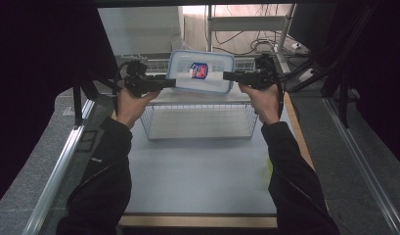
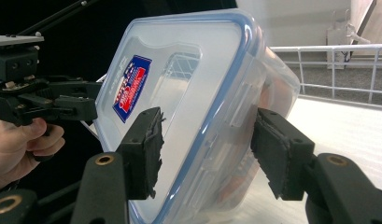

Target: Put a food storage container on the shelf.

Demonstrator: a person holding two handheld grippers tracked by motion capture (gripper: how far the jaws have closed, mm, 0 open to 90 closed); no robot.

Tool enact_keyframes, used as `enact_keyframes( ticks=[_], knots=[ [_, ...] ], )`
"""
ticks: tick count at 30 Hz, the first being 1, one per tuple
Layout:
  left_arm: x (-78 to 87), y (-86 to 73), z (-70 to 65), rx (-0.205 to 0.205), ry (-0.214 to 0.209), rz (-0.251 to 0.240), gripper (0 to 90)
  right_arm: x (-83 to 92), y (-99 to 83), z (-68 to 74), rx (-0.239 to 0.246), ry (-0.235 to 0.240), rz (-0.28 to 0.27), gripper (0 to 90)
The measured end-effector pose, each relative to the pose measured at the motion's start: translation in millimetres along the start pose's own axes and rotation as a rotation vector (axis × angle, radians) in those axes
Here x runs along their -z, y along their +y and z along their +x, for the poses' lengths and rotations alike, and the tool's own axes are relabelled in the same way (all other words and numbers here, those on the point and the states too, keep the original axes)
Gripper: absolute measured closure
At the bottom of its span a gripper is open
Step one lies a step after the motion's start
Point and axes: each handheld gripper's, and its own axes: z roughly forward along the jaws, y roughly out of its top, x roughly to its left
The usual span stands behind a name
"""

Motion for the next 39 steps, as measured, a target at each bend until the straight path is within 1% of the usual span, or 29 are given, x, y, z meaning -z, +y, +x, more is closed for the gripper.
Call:
enact_keyframes(
  ticks=[2, 3, 4, 5, 7, 9, 11, 12, 14, 15, 17, 18, 19, 20, 21, 23, 25, 26, 27, 28, 29, 30, 31, 32, 33, 35, 36, 37, 39],
  knots=[
    [0.7, -0.3, -0.1, 0.003, -0.007, -0.003, 44.3, -0.2, 1.6, 0.0, 0.003, -0.014, 0.001, 43.2],
    [1.1, -0.8, -0.2, 0.013, -0.018, -0.01, 44.1, -0.1, 2.5, 0.9, 0.015, -0.034, 0.001, 44.0],
    [1.4, -1.3, 0.2, 0.021, -0.024, -0.016, 43.6, -0.7, 3.5, 3.1, 0.038, -0.062, 0.011, 43.7],
    [1.7, -1.7, 0.3, 0.021, -0.026, -0.021, 43.3, -1.5, 3.7, 5.0, 0.057, -0.085, 0.015, 42.4],
    [3.0, -2.0, -0.6, 0.013, -0.019, -0.033, 43.3, -3.4, 3.1, 7.8, 0.083, -0.103, 0.015, 40.0],
    [3.7, -1.4, -1.2, 0.02, -0.007, -0.051, 43.3, -6.3, 1.4, 10.8, 0.102, -0.11, 0.025, 39.9],
    [4.9, -0.5, -1.5, 0.018, 0.006, -0.065, 44.5, -8.5, 0.1, 12.2, 0.123, -0.132, 0.032, 39.2],
    [5.3, 0.2, -1.7, 0.02, 0.011, -0.068, 45.5, -8.7, -0.5, 12.2, 0.122, -0.13, 0.028, 39.8],
    [5.7, 1.1, -2.0, 0.022, 0.014, -0.075, 45.5, -7.5, -0.7, 10.9, 0.103, -0.117, 0.008, 41.1],
    [6.2, 1.0, -3.1, 0.011, 0.02, -0.074, 45.5, -7.1, -0.7, 10.5, 0.098, -0.112, 0.007, 41.8],
    [6.9, 0.1, -4.5, -0.006, 0.024, -0.084, 45.5, -7.5, -2.4, 11.1, 0.112, -0.111, 0.016, 41.0],
    [7.7, -1.0, -5.7, -0.012, 0.026, -0.091, 43.9, -7.1, -4.8, 12.8, 0.125, -0.118, 0.022, 40.7],
    [8.6, -2.2, -6.2, -0.017, 0.018, -0.098, 43.9, -7.1, -4.8, 12.8, 0.125, -0.118, 0.022, 40.7],
    [9.0, -3.8, -7.0, -0.015, 0.007, -0.095, 42.0, -6.6, -6.4, 13.3, 0.132, -0.119, 0.025, 40.3],
    [9.5, -5.9, -8.7, -0.019, 0.004, -0.087, 40.7, -5.9, -8.2, 13.6, 0.139, -0.118, 0.024, 40.3],
    [10.5, -11.9, -13.3, -0.042, 0.009, -0.075, 39.3, -3.4, -11.7, 13.6, 0.152, -0.112, 0.022, 41.0],
    [10.1, -19.2, -16.6, -0.056, 0.013, -0.069, 39.1, -1.4, -15.6, 12.6, 0.161, -0.102, 0.025, 43.1],
    [9.0, -22.7, -17.5, -0.06, 0.014, -0.062, 40.1, -0.9, -17.6, 11.7, 0.17, -0.097, 0.03, 45.8],
    [7.4, -26.0, -18.5, -0.068, 0.031, -0.052, 42.2, -1.2, -20.1, 11.0, 0.175, -0.098, 0.036, 46.9],
    [5.5, -28.8, -19.2, -0.079, 0.052, -0.04, 45.3, -1.9, -22.9, 10.3, 0.18, -0.105, 0.04, 49.9],
    [3.5, -31.0, -19.2, -0.092, 0.065, -0.028, 50.2, -2.7, -26.0, 10.0, 0.181, -0.107, 0.044, 55.2],
    [1.1, -32.2, -19.1, -0.097, 0.079, -0.019, 53.9, -4.3, -28.8, 9.5, 0.183, -0.108, 0.053, 57.6],
    [-0.8, -32.8, -19.1, -0.098, 0.096, -0.011, 57.3, -6.2, -31.2, 9.8, 0.186, -0.123, 0.061, 61.4],
    [-2.3, -32.6, -18.5, -0.103, 0.1, -0.009, 61.5, -7.3, -32.8, 10.4, 0.194, -0.149, 0.066, 66.6],
    [-3.3, -32.0, -18.1, -0.102, 0.113, -0.004, 62.3, -8.3, -33.7, 10.4, 0.205, -0.164, 0.068, 69.2],
    [-4.5, -30.3, -16.1, -0.099, 0.135, 0.007, 69.9, -8.9, -33.6, 9.0, 0.193, -0.165, 0.066, 72.1],
    [-5.4, -29.4, -14.1, -0.089, 0.135, 0.009, 72.0, -9.1, -33.1, 8.1, 0.19, -0.165, 0.06, 72.7],
    [-6.3, -28.7, -12.4, -0.076, 0.135, 0.009, 72.3, -9.6, -32.4, 7.6, 0.187, -0.165, 0.058, 72.7],
    [-8.2, -27.5, -10.3, -0.071, 0.148, 0.012, 73.6, -11.9, -31.6, 7.5, 0.18, -0.169, 0.055, 72.8]
  ],
)
